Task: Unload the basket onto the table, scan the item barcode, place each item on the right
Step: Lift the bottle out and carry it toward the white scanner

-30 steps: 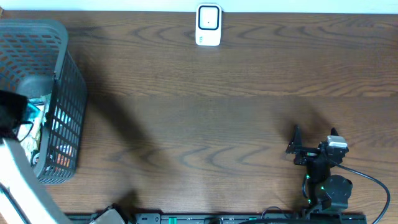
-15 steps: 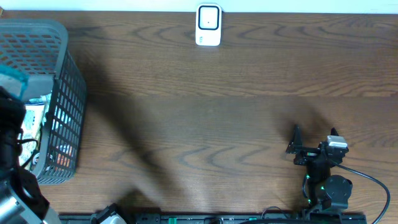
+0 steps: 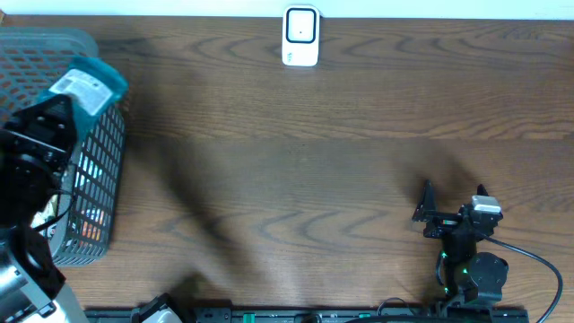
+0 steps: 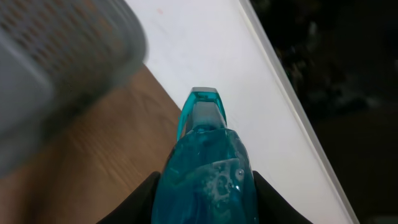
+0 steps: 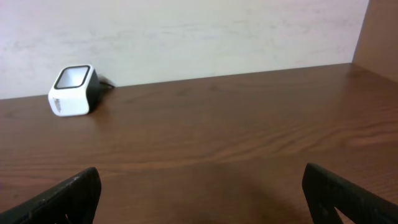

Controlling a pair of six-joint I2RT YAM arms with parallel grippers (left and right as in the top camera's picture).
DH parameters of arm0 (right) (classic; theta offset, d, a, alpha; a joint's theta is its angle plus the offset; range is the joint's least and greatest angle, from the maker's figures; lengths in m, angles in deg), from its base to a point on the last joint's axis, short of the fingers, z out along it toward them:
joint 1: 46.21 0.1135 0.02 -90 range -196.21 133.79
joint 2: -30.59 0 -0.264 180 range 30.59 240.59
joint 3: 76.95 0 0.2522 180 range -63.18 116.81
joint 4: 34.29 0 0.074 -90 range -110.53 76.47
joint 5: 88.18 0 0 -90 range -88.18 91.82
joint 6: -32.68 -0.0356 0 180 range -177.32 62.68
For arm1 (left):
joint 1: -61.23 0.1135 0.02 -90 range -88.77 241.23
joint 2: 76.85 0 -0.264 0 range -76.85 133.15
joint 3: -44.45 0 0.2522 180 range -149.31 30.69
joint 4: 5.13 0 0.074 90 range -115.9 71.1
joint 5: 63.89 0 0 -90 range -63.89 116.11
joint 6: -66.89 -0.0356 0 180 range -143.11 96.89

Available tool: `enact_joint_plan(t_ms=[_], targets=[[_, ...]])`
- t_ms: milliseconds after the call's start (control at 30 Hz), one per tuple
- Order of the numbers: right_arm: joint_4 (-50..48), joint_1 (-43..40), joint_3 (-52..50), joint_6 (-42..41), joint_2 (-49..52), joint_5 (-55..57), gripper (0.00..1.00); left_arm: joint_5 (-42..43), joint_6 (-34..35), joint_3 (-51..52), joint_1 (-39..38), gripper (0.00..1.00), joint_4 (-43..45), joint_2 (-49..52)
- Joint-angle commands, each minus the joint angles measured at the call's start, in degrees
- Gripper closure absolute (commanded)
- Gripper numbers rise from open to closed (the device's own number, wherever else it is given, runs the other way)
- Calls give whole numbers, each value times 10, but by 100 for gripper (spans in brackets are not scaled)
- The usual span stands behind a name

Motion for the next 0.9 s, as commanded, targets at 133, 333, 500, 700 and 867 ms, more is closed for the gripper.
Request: enact_joint_plan(t_ms=[133, 333, 500, 700, 867], targets=[[3, 3, 0, 7, -1, -5, 1, 42, 3, -23, -105, 71, 14, 22], [3, 3, 0, 7, -1, -5, 1, -4, -7, -23, -229, 71, 14, 79], [3, 3, 0, 7, -1, -5, 1, -87, -21, -23, -342, 71, 6, 139], [3, 3, 0, 7, -1, -5, 1, -225, -21, -23, -471, 71, -8, 228], [3, 3, 0, 7, -1, -5, 1, -303, -21, -23, -549, 71, -7, 301]])
